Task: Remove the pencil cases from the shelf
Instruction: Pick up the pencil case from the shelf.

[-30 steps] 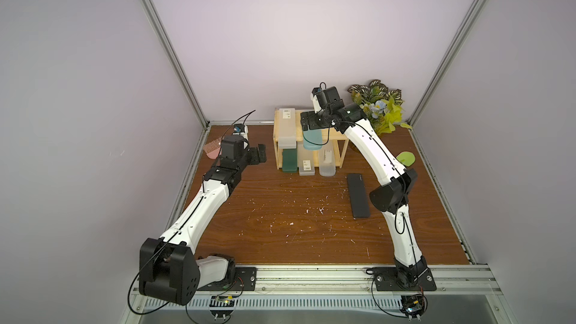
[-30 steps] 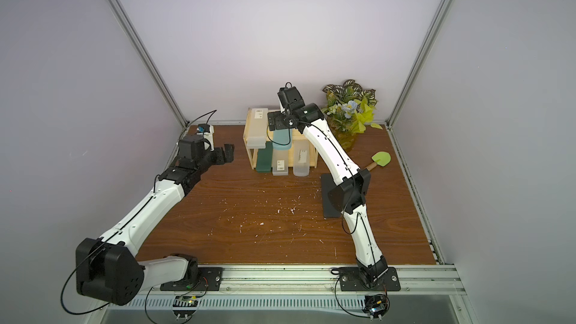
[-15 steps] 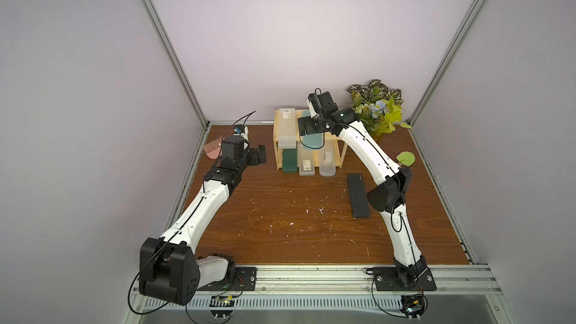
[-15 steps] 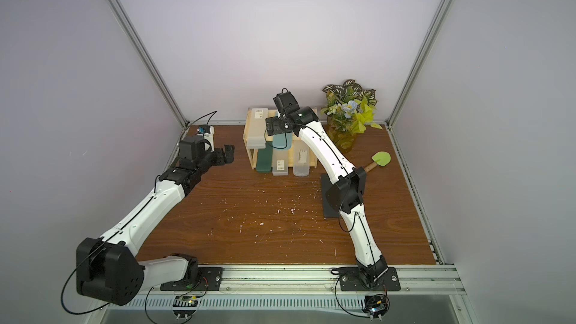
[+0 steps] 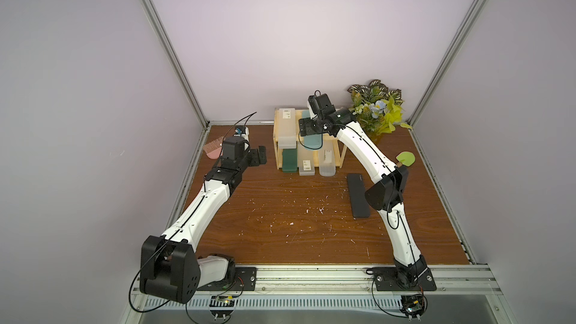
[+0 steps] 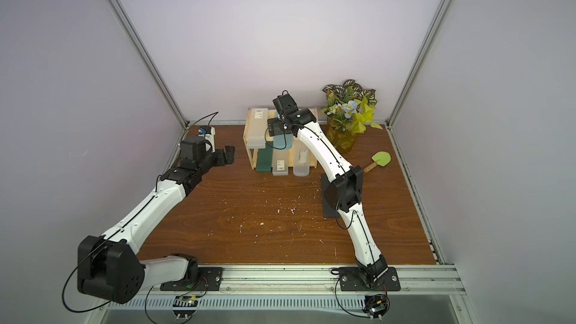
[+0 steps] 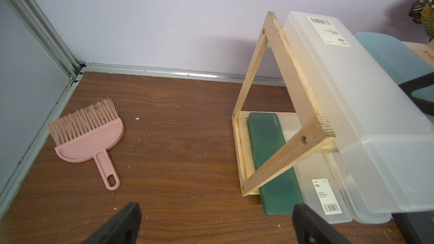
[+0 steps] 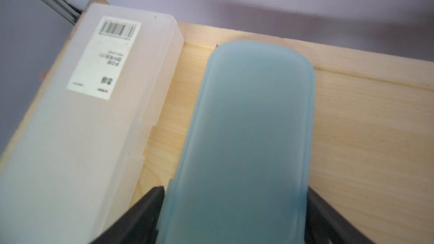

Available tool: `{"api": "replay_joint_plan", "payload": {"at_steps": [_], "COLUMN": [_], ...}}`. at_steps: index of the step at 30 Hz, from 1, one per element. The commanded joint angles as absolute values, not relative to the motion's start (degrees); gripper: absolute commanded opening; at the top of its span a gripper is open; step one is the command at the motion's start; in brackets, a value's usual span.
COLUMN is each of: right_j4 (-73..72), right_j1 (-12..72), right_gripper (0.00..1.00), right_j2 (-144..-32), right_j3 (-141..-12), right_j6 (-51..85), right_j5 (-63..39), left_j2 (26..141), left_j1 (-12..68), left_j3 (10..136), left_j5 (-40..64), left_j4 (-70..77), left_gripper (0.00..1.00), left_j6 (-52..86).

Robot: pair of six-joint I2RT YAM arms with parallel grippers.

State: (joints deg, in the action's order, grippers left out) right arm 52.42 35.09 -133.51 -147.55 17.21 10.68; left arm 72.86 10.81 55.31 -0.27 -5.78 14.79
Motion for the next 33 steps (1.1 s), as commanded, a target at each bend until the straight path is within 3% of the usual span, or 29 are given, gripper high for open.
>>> {"api": "replay_joint_plan", "payload": {"at_steps": [1,12,19,27,33], "right_j4": [53.4,53.9,54.3,36.4,33.8], "right_j1": [35.1,35.1,35.5,37.1,39.5], "right_gripper": [0.77,0.72,0.72,0.71,0.71], "right_j2": [-133.3,-129.3,-118.2,-87.4,-68.9], "right_j3": [-148.6,-149.3,-142.7,-99.7,-72.2], "right_j6": [17.8,18.1,17.7,20.1,25.2], "right_j5": [11.6,13.3,13.3,12.2,10.6], "left_j2": [73.3,72.9,71.5,68.9,67.0], "left_j1": [11.2,11.1,11.1,11.2,11.1], "left_j3": [54.8,56.3,58.0,58.5,57.1], "left_j5": [-1.0,-0.5,0.0,0.5,1.0], "left_j4": [-5.2,-6.2,-7.6,-9.0,-9.1], "left_gripper": [1.00,1.00,1.00,1.00,1.00], "left_j6": [14.2,14.4,15.0,16.1,17.3]}}
